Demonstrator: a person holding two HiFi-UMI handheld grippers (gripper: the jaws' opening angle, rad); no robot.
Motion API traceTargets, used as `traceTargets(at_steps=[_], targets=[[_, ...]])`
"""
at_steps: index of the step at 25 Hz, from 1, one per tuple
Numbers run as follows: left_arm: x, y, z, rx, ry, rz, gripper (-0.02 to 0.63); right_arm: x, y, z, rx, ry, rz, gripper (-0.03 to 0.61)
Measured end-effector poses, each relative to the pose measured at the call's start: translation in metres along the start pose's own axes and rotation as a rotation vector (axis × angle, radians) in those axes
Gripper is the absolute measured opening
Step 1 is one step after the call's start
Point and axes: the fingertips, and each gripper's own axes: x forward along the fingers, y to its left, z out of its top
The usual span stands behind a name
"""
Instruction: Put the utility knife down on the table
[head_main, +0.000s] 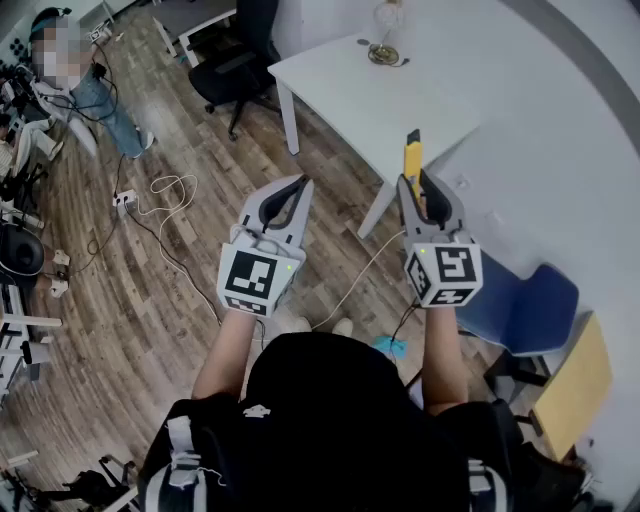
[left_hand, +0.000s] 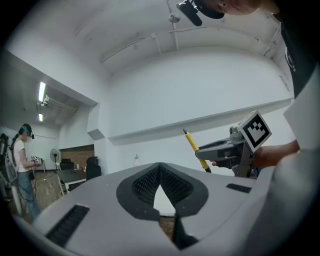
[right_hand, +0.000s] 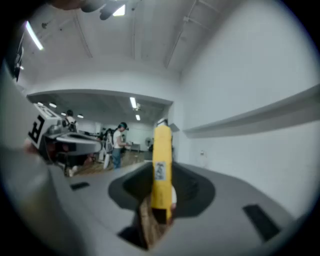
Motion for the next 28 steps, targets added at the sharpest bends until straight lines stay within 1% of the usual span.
traceTargets(at_steps=[3, 7, 11, 17, 22, 24, 28], targets=[[0.000, 0.001, -0.003, -0.027, 0.013, 0.003, 0.015, 0.001, 0.002, -0.001, 0.012, -0.003, 0.006, 0.136], [0.003, 0.005, -0.003, 0.002, 0.003, 0.005, 0.015, 0.004, 0.003, -0.003, 0.016, -0.004, 0.023, 0.137], [0.010, 0.003, -0.006, -0.006, 0.009, 0.016, 0.015, 0.006, -0.001, -0.006, 0.011, 0.000, 0.040, 0.136], [0.019, -0.012, -0.009, -0.013, 0.020, 0.033, 0.015, 0.002, -0.017, -0.013, -0.003, -0.006, 0.065, 0.135], [0.027, -0.032, -0.012, -0.001, 0.031, 0.038, 0.015, -0.008, -0.032, -0.020, 0.002, -0.003, 0.080, 0.137], [0.032, -0.040, -0.011, 0.017, 0.035, 0.035, 0.015, -0.012, -0.040, -0.022, 0.002, -0.005, 0.082, 0.137], [0.040, -0.049, -0.010, 0.030, 0.032, 0.032, 0.015, -0.013, -0.051, -0.024, 0.008, -0.008, 0.090, 0.135]])
